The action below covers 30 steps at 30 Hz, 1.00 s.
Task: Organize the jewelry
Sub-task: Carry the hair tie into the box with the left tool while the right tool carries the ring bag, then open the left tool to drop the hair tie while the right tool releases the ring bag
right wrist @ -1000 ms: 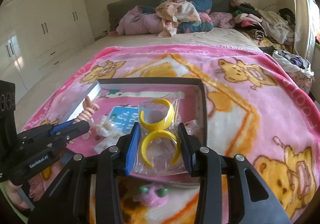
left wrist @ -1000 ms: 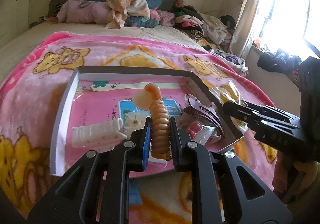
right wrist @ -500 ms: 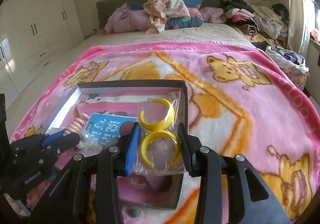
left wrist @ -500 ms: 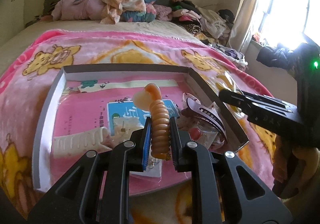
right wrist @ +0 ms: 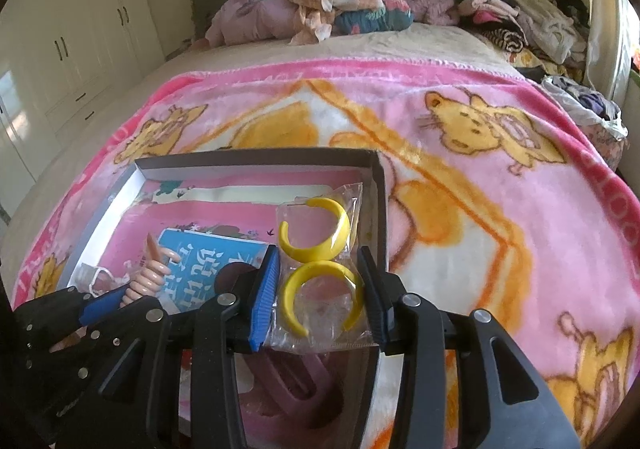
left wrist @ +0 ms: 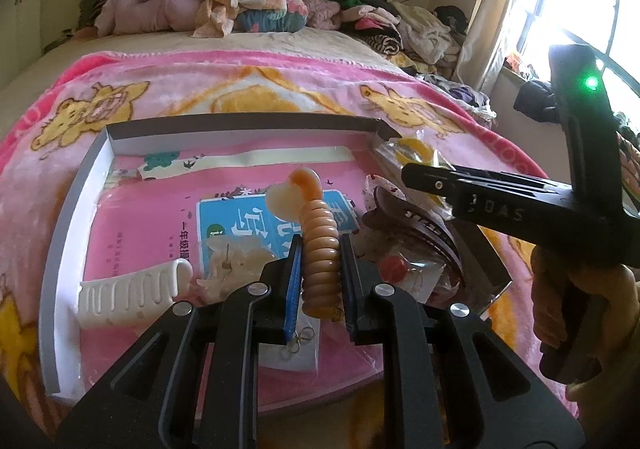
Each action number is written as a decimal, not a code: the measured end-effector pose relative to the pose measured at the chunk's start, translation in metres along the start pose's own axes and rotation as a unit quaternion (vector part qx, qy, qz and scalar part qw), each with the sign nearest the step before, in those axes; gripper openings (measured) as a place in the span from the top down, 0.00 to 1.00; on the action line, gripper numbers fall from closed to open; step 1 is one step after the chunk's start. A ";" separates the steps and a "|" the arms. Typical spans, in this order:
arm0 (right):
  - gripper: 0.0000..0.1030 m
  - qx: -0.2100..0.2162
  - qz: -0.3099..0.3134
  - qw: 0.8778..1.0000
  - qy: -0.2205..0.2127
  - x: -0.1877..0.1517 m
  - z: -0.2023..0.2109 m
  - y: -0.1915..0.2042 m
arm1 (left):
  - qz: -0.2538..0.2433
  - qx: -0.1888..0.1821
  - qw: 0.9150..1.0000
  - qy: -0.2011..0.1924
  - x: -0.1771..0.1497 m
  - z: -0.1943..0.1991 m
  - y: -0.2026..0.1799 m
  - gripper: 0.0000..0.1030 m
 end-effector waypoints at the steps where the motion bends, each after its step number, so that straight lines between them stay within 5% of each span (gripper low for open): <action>1: 0.62 0.001 -0.001 1.000 0.004 0.000 -0.003 0.000 | 0.000 0.000 1.000 0.000 0.000 -0.001 0.000 0.89; 16: 0.47 0.024 -0.022 0.999 -0.002 -0.011 0.005 -0.004 | 0.002 0.000 1.000 0.013 -0.005 -0.009 0.001 0.88; 20: 0.40 0.030 -0.027 0.999 -0.019 -0.014 0.022 -0.004 | 0.001 0.003 1.000 0.007 -0.006 -0.005 0.000 0.69; 22: 0.30 0.021 -0.021 0.999 -0.034 -0.015 0.032 -0.004 | -0.004 0.005 1.000 0.002 -0.006 0.001 -0.003 0.66; 30: 0.16 -0.002 -0.015 0.996 -0.084 -0.022 0.073 -0.007 | -0.016 0.014 1.000 -0.021 -0.005 0.025 -0.012 0.46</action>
Point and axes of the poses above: each gripper's, at about its wrist camera, not at the fingertips, and z roughly against the way its jaws point, y to its left, x to its top, the point moved 3 cm from there along -z, roughly the way its jaws point, and after that the axes turned 2 degrees about -y, right-handed, at the moved point
